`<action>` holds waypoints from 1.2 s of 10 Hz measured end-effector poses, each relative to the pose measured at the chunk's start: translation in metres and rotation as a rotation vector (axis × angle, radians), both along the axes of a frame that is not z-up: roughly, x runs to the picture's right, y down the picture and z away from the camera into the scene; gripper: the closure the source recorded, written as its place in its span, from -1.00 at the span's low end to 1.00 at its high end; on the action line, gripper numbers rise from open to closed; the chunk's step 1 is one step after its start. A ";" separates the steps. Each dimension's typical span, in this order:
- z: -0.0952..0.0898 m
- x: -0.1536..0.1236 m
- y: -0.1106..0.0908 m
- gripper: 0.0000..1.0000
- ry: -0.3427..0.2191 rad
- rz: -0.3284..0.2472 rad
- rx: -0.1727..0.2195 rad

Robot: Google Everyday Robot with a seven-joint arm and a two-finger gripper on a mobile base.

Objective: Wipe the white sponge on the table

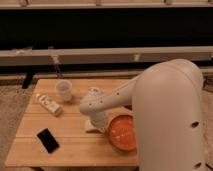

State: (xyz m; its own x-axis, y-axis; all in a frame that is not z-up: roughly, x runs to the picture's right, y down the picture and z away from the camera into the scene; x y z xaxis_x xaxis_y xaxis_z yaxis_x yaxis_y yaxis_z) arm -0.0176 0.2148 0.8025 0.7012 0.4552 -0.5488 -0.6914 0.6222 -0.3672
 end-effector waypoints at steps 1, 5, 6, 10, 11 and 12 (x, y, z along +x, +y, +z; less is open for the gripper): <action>0.004 -0.001 -0.004 1.00 0.001 -0.002 0.012; 0.020 -0.007 -0.017 1.00 -0.018 -0.014 0.033; 0.025 -0.012 -0.022 1.00 -0.026 -0.022 0.038; 0.037 -0.038 -0.036 1.00 -0.067 -0.061 0.048; 0.038 -0.043 -0.038 1.00 -0.078 -0.074 0.049; 0.040 -0.050 -0.039 1.00 -0.094 -0.094 0.047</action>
